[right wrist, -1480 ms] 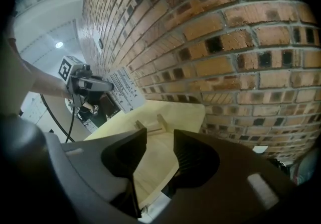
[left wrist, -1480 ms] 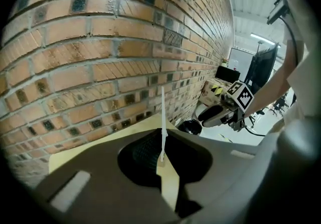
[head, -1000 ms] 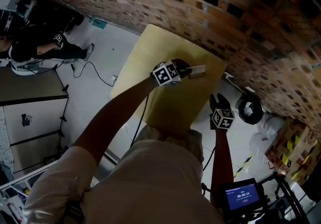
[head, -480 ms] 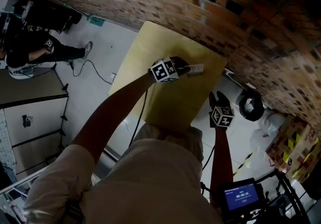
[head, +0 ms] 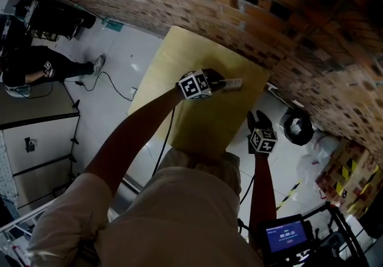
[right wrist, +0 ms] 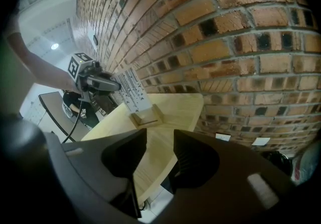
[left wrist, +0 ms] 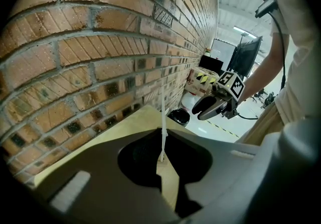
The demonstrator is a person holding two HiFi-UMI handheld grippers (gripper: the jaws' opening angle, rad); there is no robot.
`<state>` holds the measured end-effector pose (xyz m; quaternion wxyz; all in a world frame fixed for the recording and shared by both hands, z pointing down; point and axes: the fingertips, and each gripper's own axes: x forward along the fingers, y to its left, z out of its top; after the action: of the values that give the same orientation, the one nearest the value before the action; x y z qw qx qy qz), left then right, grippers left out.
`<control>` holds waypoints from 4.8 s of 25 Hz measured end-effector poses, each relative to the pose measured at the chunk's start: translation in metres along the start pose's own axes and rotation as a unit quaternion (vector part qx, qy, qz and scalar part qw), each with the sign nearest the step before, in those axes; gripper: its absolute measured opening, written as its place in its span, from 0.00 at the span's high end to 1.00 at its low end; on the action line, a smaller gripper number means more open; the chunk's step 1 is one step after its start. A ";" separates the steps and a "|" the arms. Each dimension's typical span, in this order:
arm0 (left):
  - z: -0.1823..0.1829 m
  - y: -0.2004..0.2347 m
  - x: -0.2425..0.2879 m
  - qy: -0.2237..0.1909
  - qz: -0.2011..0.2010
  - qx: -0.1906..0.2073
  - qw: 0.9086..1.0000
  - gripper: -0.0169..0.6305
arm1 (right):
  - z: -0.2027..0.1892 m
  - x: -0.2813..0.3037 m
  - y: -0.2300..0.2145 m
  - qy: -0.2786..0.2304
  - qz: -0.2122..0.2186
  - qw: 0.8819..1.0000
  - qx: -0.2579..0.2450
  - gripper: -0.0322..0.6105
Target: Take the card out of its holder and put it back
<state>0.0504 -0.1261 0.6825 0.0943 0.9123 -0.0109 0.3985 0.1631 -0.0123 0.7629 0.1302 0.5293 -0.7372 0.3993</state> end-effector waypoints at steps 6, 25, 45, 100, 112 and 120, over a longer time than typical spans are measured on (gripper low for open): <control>-0.003 -0.003 0.005 0.009 -0.006 0.011 1.000 0.92 | -0.001 -0.001 0.000 0.000 0.001 1.000 0.001 0.68; -0.009 -0.003 0.024 0.023 -0.012 0.018 1.000 0.92 | -0.014 -0.004 -0.005 0.005 -0.002 1.000 0.010 0.68; -0.021 -0.005 0.034 0.026 -0.020 -0.025 0.999 0.92 | -0.001 0.014 0.016 0.012 0.024 1.000 -0.014 0.68; -0.028 -0.029 -0.119 -0.134 0.246 -0.204 0.938 0.68 | 0.134 -0.061 0.079 -0.095 0.037 0.986 -0.131 0.68; -0.029 -0.044 -0.191 -0.208 0.294 -0.239 0.902 0.71 | 0.187 -0.118 0.125 -0.173 0.034 0.969 -0.173 0.68; -0.053 -0.044 -0.210 -0.204 0.309 -0.247 0.895 0.72 | 0.185 -0.115 0.131 -0.175 0.025 0.968 -0.176 0.69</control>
<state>-0.1275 -0.0847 0.5575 0.1838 0.8716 -0.4095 0.1970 0.1366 -0.0533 0.5134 0.0806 0.5408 -0.8203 0.1675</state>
